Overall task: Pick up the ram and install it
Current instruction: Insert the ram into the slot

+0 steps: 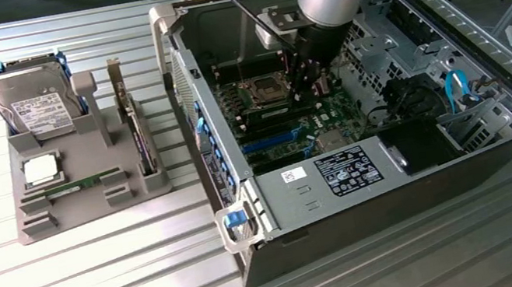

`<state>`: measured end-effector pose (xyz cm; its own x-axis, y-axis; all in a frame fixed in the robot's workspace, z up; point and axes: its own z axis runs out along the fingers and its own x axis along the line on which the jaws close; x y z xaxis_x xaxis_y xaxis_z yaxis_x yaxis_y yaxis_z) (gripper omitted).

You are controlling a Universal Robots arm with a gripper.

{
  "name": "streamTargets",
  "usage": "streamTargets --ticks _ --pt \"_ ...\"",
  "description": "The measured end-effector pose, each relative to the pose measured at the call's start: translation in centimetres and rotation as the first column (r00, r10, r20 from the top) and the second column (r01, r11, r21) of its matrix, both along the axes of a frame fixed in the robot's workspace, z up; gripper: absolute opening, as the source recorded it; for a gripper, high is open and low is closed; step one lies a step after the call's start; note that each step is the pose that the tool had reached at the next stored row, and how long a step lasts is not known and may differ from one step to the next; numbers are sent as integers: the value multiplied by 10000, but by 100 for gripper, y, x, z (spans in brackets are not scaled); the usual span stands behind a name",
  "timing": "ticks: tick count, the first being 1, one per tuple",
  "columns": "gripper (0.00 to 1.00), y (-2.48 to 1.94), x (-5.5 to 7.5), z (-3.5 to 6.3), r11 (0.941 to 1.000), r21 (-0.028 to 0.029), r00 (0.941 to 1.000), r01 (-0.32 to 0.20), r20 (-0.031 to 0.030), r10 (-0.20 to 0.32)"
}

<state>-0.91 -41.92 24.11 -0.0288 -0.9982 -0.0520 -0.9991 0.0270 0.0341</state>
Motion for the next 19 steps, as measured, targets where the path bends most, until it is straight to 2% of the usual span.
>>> streamTargets --ticks 19 --pt "12 0 3 -15 10000 -5 10000 -85 1 85"
